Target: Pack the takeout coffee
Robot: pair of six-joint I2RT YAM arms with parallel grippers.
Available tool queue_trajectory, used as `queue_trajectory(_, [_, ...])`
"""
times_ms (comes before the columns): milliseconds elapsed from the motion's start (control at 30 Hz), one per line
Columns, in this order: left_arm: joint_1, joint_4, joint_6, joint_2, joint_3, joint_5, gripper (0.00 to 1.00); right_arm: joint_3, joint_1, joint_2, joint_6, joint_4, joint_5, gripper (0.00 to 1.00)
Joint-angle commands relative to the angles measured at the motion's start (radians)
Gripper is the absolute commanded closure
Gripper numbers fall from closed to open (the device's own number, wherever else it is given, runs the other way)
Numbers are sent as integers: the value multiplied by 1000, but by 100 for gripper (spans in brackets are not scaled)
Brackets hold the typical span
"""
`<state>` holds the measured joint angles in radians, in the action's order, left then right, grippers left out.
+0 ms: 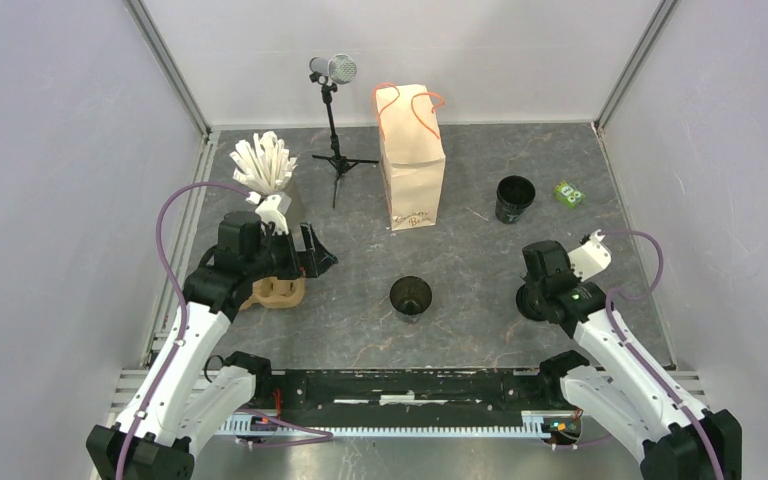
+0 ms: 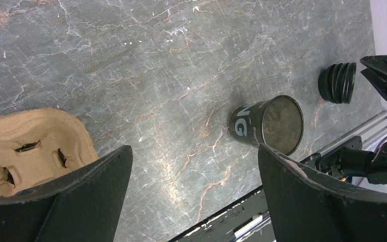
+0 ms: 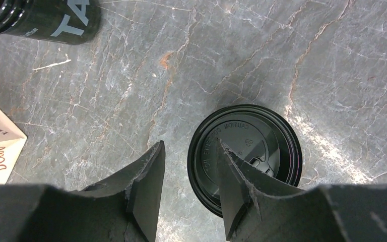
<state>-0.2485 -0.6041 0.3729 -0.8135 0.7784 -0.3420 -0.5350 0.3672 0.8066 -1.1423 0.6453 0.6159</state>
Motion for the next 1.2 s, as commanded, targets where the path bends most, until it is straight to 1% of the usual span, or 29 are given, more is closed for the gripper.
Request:
queue_trajectory(0, [1, 6, -33, 4, 1, -18, 0, 27, -19, -9, -45, -18, -19, 53])
queue_trajectory(167, [1, 6, -33, 5, -1, -14, 0, 64, -31, 0, -37, -96, -64, 56])
queue_trajectory(433, [0, 6, -32, -1, -1, -10, 0, 116, -42, -14, -47, -149, -76, 69])
queue_trajectory(567, [0, 4, -31, -8, 0, -11, 0, 119, -45, -14, -47, -153, -70, 76])
queue_trajectory(833, [0, 6, -29, -6, -2, -9, 0, 91, -47, -32, -39, -121, -30, 85])
queue_trajectory(933, [0, 5, -29, -5, -1, -9, 0, 75, -47, -40, -20, -108, -14, 87])
queue_trajectory(1033, [0, 5, -30, -4, -2, -9, 0, 71, -47, -45, 8, -115, -15, 92])
queue_trajectory(1100, [0, 6, -29, -3, -2, -10, 0, 72, -47, -47, 24, -111, -22, 94])
queue_trajectory(1167, [0, 6, -29, -3, -1, -11, 0, 78, -47, -58, 51, -122, -32, 93])
